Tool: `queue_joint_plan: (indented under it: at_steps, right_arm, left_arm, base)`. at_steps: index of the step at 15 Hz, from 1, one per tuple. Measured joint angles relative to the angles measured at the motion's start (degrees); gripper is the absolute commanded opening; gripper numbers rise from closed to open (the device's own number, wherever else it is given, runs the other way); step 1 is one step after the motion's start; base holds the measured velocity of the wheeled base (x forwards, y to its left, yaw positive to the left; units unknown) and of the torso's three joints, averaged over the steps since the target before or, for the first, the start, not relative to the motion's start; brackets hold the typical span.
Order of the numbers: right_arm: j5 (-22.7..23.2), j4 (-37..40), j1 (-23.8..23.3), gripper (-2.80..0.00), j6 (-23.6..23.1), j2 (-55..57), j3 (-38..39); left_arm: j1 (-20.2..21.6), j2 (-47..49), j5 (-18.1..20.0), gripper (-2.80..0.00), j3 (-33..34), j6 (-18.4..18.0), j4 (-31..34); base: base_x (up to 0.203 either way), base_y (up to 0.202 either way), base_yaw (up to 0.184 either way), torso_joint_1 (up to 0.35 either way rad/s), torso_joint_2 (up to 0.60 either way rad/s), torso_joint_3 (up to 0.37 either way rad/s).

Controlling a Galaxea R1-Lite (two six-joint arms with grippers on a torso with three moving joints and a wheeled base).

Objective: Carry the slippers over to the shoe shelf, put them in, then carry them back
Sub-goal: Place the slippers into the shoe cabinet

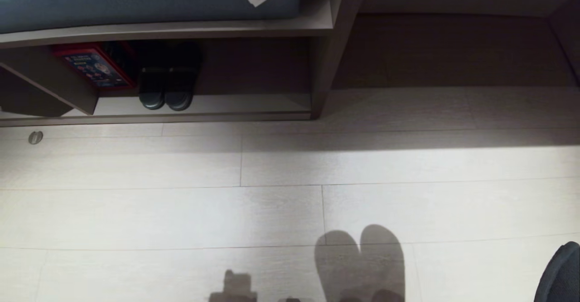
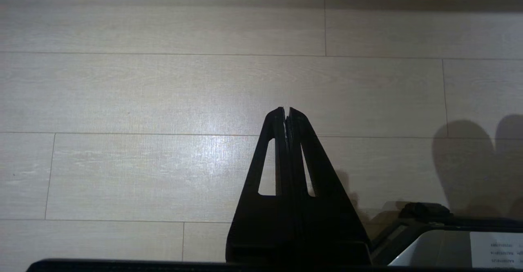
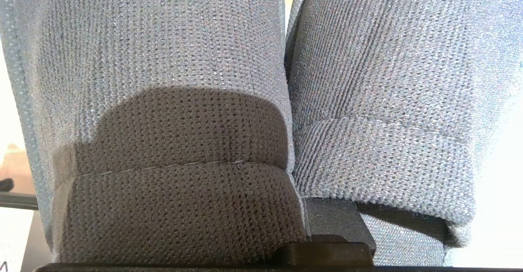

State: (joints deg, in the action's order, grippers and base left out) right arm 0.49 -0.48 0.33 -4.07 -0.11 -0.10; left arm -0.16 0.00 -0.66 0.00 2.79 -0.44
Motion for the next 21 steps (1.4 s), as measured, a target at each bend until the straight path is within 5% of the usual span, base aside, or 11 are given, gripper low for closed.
queue_joint_plan:
  at_steps: [21]
  right_arm:
    - [0.02,0.08,0.00,-2.80,0.06,0.04,0.00]
  left_arm:
    - [-0.02,0.00,-0.01,-2.80,0.00,0.04,0.02]
  base:
    - [0.000,0.000,0.000,0.002,0.00,0.201]
